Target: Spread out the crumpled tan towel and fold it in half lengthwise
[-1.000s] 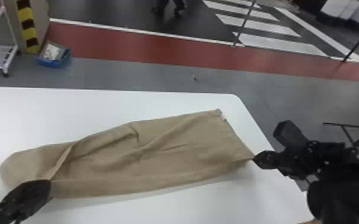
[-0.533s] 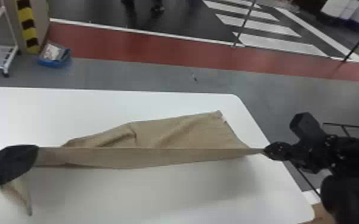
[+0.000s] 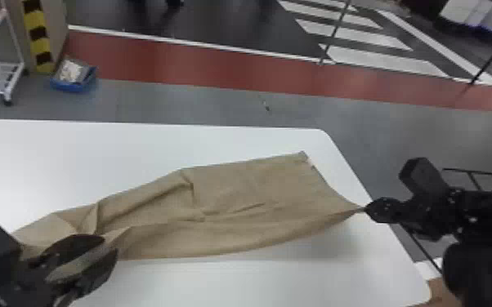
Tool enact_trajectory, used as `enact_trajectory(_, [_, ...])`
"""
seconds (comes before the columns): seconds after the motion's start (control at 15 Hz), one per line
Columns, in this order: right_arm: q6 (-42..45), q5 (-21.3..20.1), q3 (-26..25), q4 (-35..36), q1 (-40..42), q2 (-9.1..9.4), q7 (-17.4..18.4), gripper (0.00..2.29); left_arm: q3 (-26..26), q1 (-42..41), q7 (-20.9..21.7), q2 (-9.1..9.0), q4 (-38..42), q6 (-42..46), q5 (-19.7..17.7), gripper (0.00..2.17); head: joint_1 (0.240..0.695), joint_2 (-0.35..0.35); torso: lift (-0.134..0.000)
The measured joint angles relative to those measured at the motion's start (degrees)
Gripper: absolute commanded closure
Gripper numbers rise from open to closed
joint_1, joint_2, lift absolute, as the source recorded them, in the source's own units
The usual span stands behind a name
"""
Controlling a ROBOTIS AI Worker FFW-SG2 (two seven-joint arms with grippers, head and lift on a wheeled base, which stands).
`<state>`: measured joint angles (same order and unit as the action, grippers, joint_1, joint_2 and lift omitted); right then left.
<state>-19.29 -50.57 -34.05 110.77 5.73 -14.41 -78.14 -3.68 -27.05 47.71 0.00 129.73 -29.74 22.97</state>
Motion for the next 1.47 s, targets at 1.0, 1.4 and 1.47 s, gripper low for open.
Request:
enact_trajectory(1.0, [-5.6,-2.6,0.5,-1.2,-0.6,0.48,0.0,1.18,5.3,-5.4,1.2,4.19,2.8,-12.0,-5.1,0.33,0.695,-0.35,-0.125])
enact_trajectory(1.4, [-6.1,-1.8,0.3,-1.2,-0.9,-0.24,0.0,1.18,8.5,-6.2,2.3,3.75,3.5,-12.6,-4.0,0.45,0.695,-0.35,-0.125])
enact_trajectory(1.47, [-6.0,-1.6,0.3,-1.2,-0.9,-0.51,0.0,1.18,8.5,-6.4,2.4,3.51,3.5,-12.6,-3.8,0.45,0.695,-0.35,-0.125])
